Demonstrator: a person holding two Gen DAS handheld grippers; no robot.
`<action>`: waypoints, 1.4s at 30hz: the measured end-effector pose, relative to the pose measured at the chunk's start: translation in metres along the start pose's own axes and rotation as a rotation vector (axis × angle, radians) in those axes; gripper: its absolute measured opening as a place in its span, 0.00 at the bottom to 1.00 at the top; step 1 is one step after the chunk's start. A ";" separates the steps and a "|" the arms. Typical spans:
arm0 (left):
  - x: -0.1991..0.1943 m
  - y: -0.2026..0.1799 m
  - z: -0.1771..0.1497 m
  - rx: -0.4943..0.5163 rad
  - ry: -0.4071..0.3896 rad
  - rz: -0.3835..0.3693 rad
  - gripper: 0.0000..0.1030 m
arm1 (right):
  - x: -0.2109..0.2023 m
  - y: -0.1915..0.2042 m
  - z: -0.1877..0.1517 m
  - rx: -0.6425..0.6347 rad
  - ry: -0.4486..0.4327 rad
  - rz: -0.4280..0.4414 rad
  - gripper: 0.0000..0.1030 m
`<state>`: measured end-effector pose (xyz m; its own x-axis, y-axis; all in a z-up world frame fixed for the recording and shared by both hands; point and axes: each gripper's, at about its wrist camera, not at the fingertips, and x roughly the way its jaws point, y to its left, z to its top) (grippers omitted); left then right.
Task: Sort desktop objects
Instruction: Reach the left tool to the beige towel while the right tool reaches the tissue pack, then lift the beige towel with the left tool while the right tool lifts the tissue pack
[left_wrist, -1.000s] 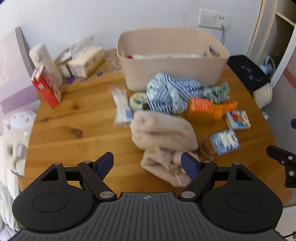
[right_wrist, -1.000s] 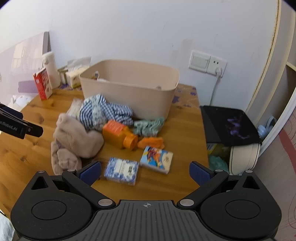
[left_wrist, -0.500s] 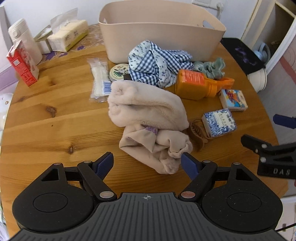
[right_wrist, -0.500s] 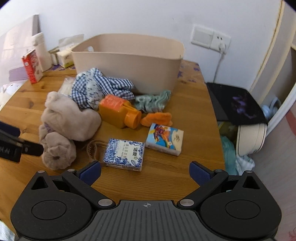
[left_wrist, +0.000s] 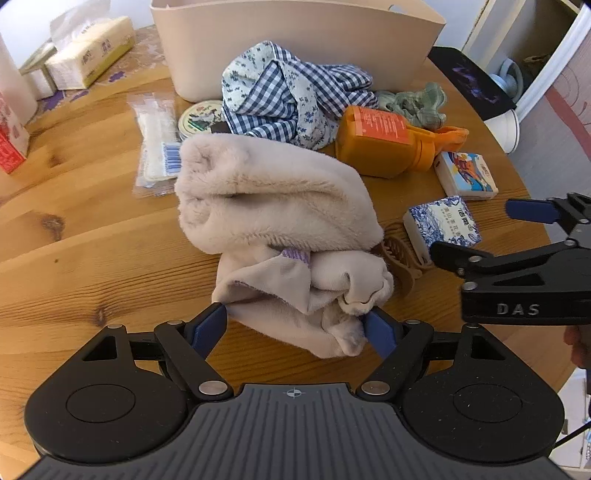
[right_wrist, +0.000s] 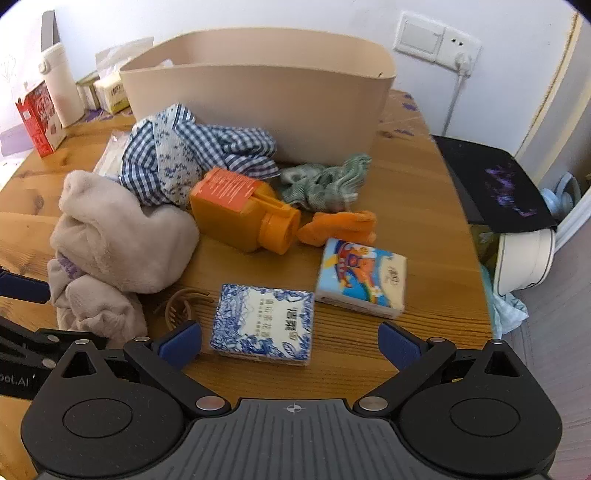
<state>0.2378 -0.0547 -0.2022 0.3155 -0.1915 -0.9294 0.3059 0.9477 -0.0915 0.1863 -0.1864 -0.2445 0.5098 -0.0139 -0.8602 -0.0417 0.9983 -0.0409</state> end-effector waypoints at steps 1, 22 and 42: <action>0.002 0.001 0.000 -0.001 0.003 -0.007 0.79 | 0.003 0.001 0.001 -0.003 0.005 -0.002 1.00; 0.023 -0.004 0.009 0.093 -0.054 0.007 0.69 | 0.027 -0.001 0.005 0.034 0.041 0.001 0.84; 0.002 0.004 -0.015 0.085 -0.070 0.000 0.12 | -0.011 -0.007 -0.018 0.084 -0.034 0.033 0.58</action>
<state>0.2263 -0.0473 -0.2095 0.3762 -0.2120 -0.9020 0.3804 0.9230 -0.0582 0.1655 -0.1941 -0.2444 0.5386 0.0199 -0.8423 0.0120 0.9994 0.0313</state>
